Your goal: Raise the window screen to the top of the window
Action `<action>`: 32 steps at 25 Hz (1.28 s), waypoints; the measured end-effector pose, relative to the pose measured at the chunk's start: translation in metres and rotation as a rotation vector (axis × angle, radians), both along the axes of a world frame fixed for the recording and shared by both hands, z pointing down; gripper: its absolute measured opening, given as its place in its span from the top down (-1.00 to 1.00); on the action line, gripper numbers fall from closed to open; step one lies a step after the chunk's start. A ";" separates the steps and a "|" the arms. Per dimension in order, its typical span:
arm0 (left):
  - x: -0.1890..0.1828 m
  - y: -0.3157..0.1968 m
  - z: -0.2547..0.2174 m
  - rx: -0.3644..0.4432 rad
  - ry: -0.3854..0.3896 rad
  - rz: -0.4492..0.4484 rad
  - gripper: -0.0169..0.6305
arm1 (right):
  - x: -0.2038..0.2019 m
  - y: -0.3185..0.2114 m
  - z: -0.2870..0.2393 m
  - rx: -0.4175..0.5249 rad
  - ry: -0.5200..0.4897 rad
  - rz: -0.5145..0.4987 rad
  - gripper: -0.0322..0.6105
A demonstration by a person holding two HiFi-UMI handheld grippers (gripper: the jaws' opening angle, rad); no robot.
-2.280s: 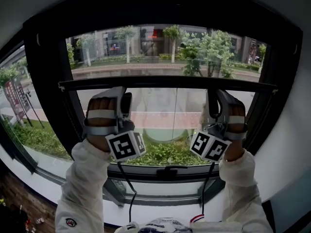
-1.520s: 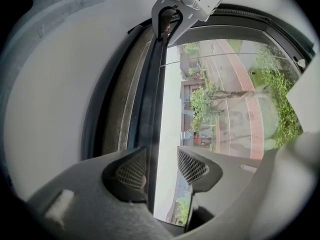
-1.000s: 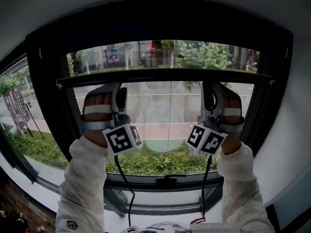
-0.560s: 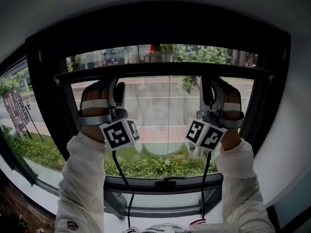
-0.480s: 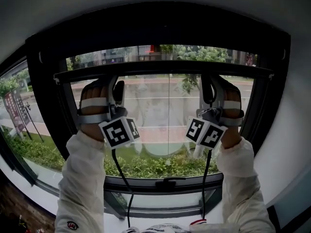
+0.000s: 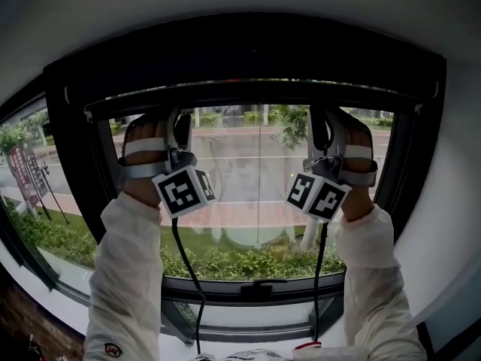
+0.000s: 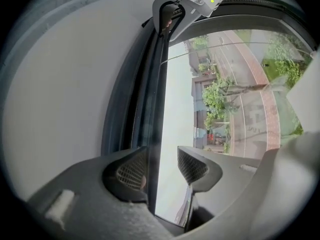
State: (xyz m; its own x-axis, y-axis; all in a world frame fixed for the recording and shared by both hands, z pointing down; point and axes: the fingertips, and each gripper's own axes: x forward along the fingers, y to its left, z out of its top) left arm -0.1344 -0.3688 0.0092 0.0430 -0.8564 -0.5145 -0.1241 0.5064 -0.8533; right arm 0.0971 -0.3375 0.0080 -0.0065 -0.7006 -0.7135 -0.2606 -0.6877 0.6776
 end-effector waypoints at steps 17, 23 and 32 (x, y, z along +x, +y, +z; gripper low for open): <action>-0.001 0.010 -0.017 0.034 0.014 -0.044 0.36 | -0.011 0.019 -0.005 0.058 0.037 -0.104 0.72; 0.020 0.058 0.041 -0.056 0.129 0.112 0.36 | -0.009 0.061 0.048 -0.068 -0.167 -0.390 0.88; -0.014 0.188 0.287 -0.413 0.868 0.352 0.93 | -0.026 0.147 0.274 -0.564 -0.804 -0.799 0.88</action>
State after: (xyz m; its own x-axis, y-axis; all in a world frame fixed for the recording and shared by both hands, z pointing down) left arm -0.1482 -0.1806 0.2959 0.0799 -0.9846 -0.1557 -0.8671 0.0084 -0.4980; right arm 0.0706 -0.1907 0.2824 -0.2716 -0.9088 -0.3168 -0.9417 0.1830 0.2823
